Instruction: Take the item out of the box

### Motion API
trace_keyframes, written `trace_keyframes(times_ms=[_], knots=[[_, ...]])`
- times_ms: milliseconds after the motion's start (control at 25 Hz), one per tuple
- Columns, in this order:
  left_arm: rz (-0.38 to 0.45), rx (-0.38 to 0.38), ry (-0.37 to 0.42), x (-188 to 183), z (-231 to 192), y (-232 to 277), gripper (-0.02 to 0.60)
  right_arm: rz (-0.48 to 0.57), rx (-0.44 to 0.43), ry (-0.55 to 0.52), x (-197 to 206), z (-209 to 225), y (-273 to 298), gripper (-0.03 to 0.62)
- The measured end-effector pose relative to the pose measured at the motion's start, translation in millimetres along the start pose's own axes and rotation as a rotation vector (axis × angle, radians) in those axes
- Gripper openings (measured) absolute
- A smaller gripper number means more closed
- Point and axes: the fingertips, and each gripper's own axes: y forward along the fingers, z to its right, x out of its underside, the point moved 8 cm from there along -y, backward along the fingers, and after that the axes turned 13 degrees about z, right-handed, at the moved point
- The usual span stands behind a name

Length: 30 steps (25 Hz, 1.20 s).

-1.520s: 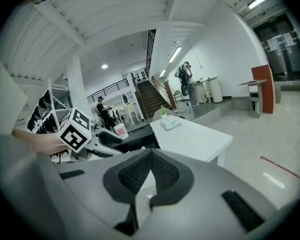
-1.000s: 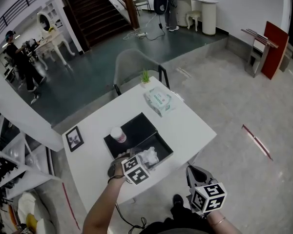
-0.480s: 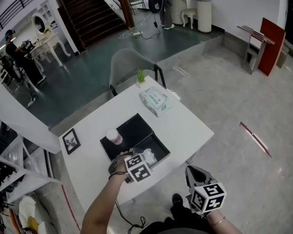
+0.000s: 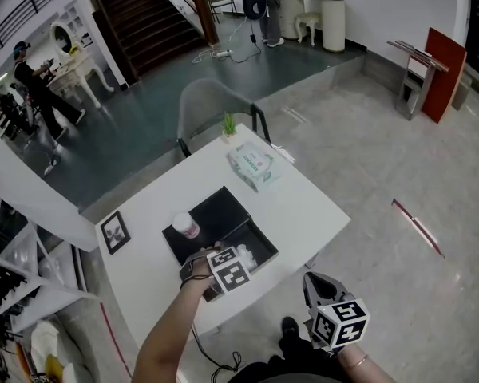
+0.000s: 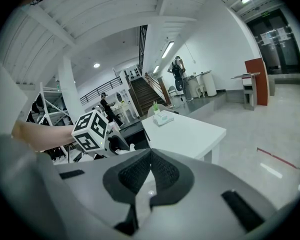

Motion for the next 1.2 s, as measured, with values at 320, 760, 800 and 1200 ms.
trace_keyframes(times_ms=[320,760,800,1200], knots=[[0.016,0.065,-0.07,2,-1,4,0.166,-0.015,-0.011,0.007,2,0,6,0.0],[0.151,-0.053,-0.18,13,6,-2,0.129,-0.034,-0.053,0.002,5,-9,9,0.0],[0.157,-0.064,-0.187,14,7,-3,0.126,-0.035,-0.053,0.001,5,-9,8,0.0],[0.2,-0.179,-0.265,12,11,-15,0.098,-0.035,-0.06,-0.002,5,-11,1,0.0]])
